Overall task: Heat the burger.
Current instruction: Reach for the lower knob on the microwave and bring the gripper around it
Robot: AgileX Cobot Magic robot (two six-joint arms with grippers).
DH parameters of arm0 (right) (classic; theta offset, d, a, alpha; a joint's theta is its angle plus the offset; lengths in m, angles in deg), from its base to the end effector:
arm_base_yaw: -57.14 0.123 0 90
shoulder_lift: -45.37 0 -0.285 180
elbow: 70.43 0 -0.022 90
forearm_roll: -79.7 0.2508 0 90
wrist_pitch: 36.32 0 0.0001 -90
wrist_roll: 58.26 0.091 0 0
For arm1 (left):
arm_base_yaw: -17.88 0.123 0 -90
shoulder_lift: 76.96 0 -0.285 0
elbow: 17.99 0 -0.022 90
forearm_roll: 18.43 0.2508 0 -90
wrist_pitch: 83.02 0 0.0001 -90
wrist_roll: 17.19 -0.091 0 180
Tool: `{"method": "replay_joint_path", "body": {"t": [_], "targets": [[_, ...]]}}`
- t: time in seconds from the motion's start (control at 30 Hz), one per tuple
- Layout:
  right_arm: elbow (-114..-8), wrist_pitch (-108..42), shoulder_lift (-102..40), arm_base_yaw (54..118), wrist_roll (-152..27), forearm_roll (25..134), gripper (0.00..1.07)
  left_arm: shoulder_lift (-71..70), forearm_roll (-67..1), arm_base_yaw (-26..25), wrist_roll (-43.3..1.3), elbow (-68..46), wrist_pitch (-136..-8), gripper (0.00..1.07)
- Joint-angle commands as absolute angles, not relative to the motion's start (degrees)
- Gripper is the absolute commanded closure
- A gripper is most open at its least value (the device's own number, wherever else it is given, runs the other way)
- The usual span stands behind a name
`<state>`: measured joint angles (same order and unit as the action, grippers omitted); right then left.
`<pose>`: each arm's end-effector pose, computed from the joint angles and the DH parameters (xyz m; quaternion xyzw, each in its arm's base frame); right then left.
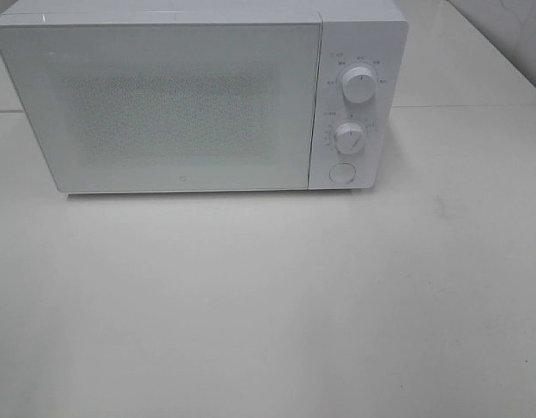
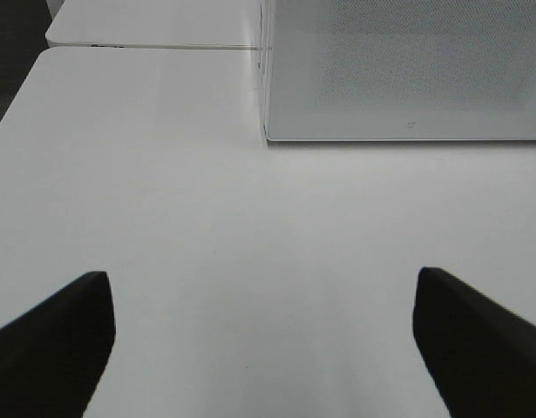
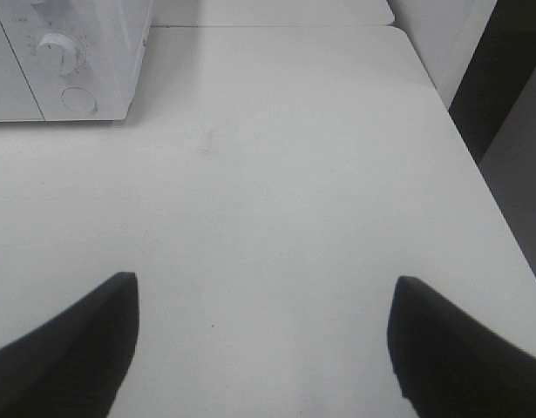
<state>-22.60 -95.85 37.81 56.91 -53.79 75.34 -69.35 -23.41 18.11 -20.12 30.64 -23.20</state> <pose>-0.0063 -0.0059 0.2828 0.0359 0.8416 -0.0181 0.5385 -0.0046 -0.0069 0.2786 0.0213 0.8473 -0.0288 0.5300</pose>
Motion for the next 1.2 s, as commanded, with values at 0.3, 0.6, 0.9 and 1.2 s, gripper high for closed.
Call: {"method": "replay_joint_path", "body": {"t": [0.3,0.6,0.9,1.2], "targets": [[-22.55,-95.57,38.67,56.45,-54.13,75.05,0.32,-70.90,-24.04,18.05,-19.83,30.87,-23.89,0.19],[-24.32,-92.87,37.29,56.62,-53.73,75.23,0.32,-70.90,-24.04,18.05,-19.83,30.87,-23.89,0.19],[-22.89,-80.21,26.46,56.62,-51.61,75.23,0.32,-70.90,-24.04,18.05,-19.83,30.87,-23.89,0.19],[-16.59,-58.44,16.44,56.62,-50.92,75.17,0.32,-70.90,-24.04,18.05,-19.83,30.87,-23.89,0.19]]}}
